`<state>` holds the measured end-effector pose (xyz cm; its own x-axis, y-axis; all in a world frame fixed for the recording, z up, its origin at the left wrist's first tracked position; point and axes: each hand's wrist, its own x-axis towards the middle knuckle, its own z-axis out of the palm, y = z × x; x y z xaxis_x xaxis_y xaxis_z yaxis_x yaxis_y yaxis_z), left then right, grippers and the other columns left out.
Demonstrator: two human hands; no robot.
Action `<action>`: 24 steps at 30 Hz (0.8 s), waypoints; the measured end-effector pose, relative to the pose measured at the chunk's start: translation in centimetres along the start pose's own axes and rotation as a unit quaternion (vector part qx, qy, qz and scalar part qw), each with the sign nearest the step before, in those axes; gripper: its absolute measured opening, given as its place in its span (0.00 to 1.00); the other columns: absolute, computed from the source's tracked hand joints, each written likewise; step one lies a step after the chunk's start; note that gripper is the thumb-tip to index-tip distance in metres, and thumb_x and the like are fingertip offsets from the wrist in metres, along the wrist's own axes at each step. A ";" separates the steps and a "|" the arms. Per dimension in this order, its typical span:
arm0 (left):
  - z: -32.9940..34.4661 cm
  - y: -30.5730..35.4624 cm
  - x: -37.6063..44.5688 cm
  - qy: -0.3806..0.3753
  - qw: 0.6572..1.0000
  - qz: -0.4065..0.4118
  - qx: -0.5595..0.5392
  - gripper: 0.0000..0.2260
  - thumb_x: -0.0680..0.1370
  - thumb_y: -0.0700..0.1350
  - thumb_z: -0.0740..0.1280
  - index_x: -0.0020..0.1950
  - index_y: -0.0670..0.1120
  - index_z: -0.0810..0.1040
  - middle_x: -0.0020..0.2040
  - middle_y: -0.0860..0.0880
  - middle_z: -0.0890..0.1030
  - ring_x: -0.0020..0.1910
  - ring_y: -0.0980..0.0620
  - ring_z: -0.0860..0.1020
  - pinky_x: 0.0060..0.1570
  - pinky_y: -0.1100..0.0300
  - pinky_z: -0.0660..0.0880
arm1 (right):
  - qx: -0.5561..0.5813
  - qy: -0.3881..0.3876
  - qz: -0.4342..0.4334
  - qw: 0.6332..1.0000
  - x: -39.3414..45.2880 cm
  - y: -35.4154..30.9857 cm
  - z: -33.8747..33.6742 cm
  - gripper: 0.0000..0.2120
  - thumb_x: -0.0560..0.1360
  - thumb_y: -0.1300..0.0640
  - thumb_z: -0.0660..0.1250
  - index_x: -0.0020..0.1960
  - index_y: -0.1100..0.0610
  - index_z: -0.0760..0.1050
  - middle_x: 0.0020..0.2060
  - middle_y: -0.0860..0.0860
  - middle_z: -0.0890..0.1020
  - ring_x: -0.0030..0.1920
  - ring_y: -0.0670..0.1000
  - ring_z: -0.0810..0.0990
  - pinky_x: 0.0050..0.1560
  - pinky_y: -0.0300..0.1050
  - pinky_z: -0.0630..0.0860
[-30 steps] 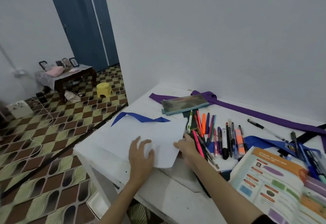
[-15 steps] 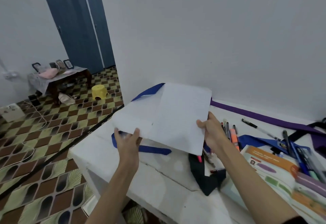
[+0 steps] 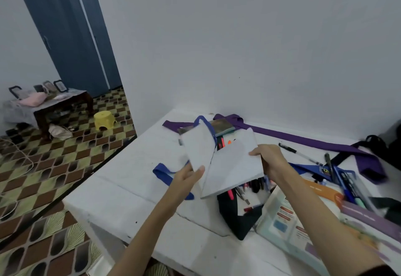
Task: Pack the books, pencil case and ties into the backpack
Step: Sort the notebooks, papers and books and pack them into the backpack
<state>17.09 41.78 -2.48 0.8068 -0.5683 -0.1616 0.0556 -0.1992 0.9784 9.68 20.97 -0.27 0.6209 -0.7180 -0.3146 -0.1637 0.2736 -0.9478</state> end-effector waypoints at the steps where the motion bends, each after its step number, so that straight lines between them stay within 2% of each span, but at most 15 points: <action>1: -0.1 -0.3 0.3 -0.049 0.998 0.002 0.030 0.08 0.81 0.49 0.59 0.52 0.46 0.74 0.46 0.54 0.75 0.46 0.53 0.74 0.47 0.61 0.70 | 0.002 0.001 -0.005 1.000 0.0 -0.2 -0.2 0.05 0.71 0.74 0.62 0.43 0.66 0.73 0.46 0.63 0.77 0.38 0.59 0.77 0.37 0.47 0.74; 2: -0.3 -0.3 0.5 -0.082 0.995 0.017 0.063 0.14 0.82 0.50 0.55 0.59 0.43 0.72 0.54 0.49 0.76 0.52 0.48 0.74 0.52 0.57 0.70 | 0.006 -0.001 -0.007 1.000 0.0 -0.3 -0.5 0.05 0.71 0.73 0.62 0.44 0.66 0.73 0.45 0.62 0.78 0.38 0.59 0.77 0.36 0.46 0.75; 3: -0.2 -0.6 1.2 -0.105 0.989 0.044 0.091 0.18 0.83 0.50 0.52 0.67 0.42 0.69 0.66 0.46 0.72 0.64 0.44 0.70 0.60 0.54 0.66 | 0.006 -0.003 -0.006 1.000 -0.1 -0.5 -0.7 0.05 0.71 0.72 0.62 0.46 0.67 0.73 0.45 0.62 0.78 0.38 0.58 0.77 0.35 0.45 0.75; 4: 0.5 -0.5 1.9 -0.121 0.986 0.049 0.102 0.20 0.83 0.50 0.48 0.71 0.44 0.66 0.74 0.46 0.63 0.72 0.45 0.63 0.66 0.53 0.60 | 0.004 -0.010 -0.004 1.000 -0.2 -0.6 -0.8 0.05 0.71 0.72 0.62 0.46 0.66 0.73 0.42 0.61 0.78 0.37 0.58 0.77 0.32 0.43 0.75; 5: 1.2 -0.5 2.8 -0.145 0.980 0.059 0.121 0.21 0.83 0.52 0.45 0.68 0.50 0.70 0.76 0.49 0.59 0.74 0.49 0.59 0.68 0.54 0.57 | -0.005 -0.017 -0.004 1.000 -0.3 -0.7 -0.9 0.04 0.72 0.71 0.61 0.43 0.65 0.73 0.39 0.59 0.78 0.34 0.57 0.77 0.30 0.42 0.74; 7: 2.4 0.0 3.9 -0.131 0.977 0.036 0.162 0.16 0.82 0.55 0.49 0.54 0.60 0.77 0.68 0.58 0.66 0.66 0.54 0.66 0.66 0.54 0.62 | -0.039 -0.020 -0.011 0.999 -0.3 -0.9 -1.3 0.08 0.72 0.70 0.58 0.36 0.62 0.69 0.31 0.57 0.74 0.28 0.53 0.72 0.25 0.38 0.68; 8: 2.4 -0.2 4.6 -0.120 0.976 0.057 0.174 0.11 0.82 0.54 0.53 0.53 0.62 0.76 0.63 0.59 0.70 0.60 0.54 0.70 0.64 0.53 0.67 | -0.063 -0.024 -0.016 0.998 -0.2 -1.0 -1.5 0.09 0.72 0.69 0.58 0.35 0.61 0.66 0.30 0.57 0.72 0.26 0.52 0.70 0.24 0.37 0.65; 10: 2.3 0.0 5.3 -0.120 0.968 0.111 0.190 0.11 0.82 0.51 0.58 0.61 0.62 0.73 0.63 0.58 0.73 0.60 0.51 0.73 0.64 0.50 0.70 | -0.131 -0.044 -0.034 0.990 -0.2 -1.6 -2.2 0.05 0.71 0.67 0.58 0.38 0.60 0.65 0.33 0.58 0.67 0.29 0.51 0.65 0.24 0.37 0.60; 12: 2.7 1.3 6.3 -0.142 0.960 0.120 0.209 0.16 0.82 0.48 0.57 0.70 0.58 0.68 0.70 0.55 0.69 0.68 0.52 0.68 0.69 0.57 0.63 | -0.222 -0.088 -0.060 0.969 -0.4 -2.3 -3.0 0.03 0.71 0.65 0.59 0.39 0.59 0.68 0.36 0.58 0.68 0.33 0.53 0.65 0.27 0.41 0.59; 14: 3.5 3.0 7.1 -0.158 0.945 0.130 0.254 0.19 0.83 0.45 0.55 0.74 0.55 0.62 0.73 0.54 0.64 0.71 0.54 0.63 0.64 0.66 0.58 | -0.296 -0.130 -0.079 0.943 -0.8 -2.8 -3.8 0.04 0.71 0.65 0.60 0.38 0.60 0.71 0.36 0.58 0.71 0.36 0.53 0.67 0.30 0.42 0.61; 17: 4.9 4.1 8.4 -0.159 0.935 0.139 0.283 0.21 0.83 0.44 0.53 0.76 0.55 0.57 0.75 0.50 0.63 0.72 0.49 0.62 0.66 0.62 0.59 | -0.364 -0.165 -0.108 0.910 -1.4 -3.3 -4.8 0.07 0.74 0.65 0.61 0.38 0.61 0.72 0.35 0.58 0.74 0.35 0.53 0.71 0.33 0.43 0.64; 19: 5.6 4.2 9.4 -0.157 0.934 0.133 0.293 0.20 0.83 0.45 0.52 0.75 0.57 0.58 0.74 0.46 0.65 0.71 0.45 0.64 0.67 0.57 0.61 | -0.363 -0.167 -0.119 0.909 -1.6 -3.4 -5.4 0.09 0.75 0.64 0.61 0.37 0.61 0.74 0.35 0.56 0.77 0.34 0.50 0.75 0.35 0.44 0.67; 20: 5.9 4.1 10.1 -0.161 0.934 0.125 0.293 0.20 0.83 0.45 0.51 0.75 0.57 0.60 0.74 0.47 0.65 0.72 0.46 0.64 0.66 0.58 0.61 | -0.342 -0.160 -0.115 0.919 -1.8 -3.4 -5.8 0.10 0.76 0.64 0.60 0.37 0.60 0.75 0.35 0.54 0.78 0.33 0.49 0.76 0.36 0.45 0.69; 22: 6.2 4.0 10.6 -0.164 0.934 0.118 0.294 0.18 0.84 0.47 0.51 0.74 0.53 0.63 0.74 0.50 0.64 0.72 0.50 0.63 0.63 0.62 0.59 | -0.256 -0.136 -0.083 0.953 -1.8 -3.2 -7.0 0.11 0.76 0.64 0.60 0.37 0.57 0.77 0.35 0.52 0.79 0.31 0.48 0.78 0.34 0.43 0.72; 24: 6.3 4.0 10.6 -0.149 0.941 0.117 0.279 0.18 0.83 0.51 0.53 0.73 0.50 0.65 0.71 0.51 0.68 0.70 0.51 0.66 0.60 0.63 0.61 | -0.132 -0.140 -0.050 0.980 -1.6 -2.7 -8.1 0.11 0.73 0.66 0.60 0.43 0.58 0.81 0.36 0.55 0.81 0.35 0.54 0.79 0.35 0.45 0.71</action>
<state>22.14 29.93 -1.14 0.5533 -0.8309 -0.0599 -0.4885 -0.3818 0.7846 2.91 16.25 2.38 0.8237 -0.5195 -0.2274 -0.2613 0.0082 -0.9652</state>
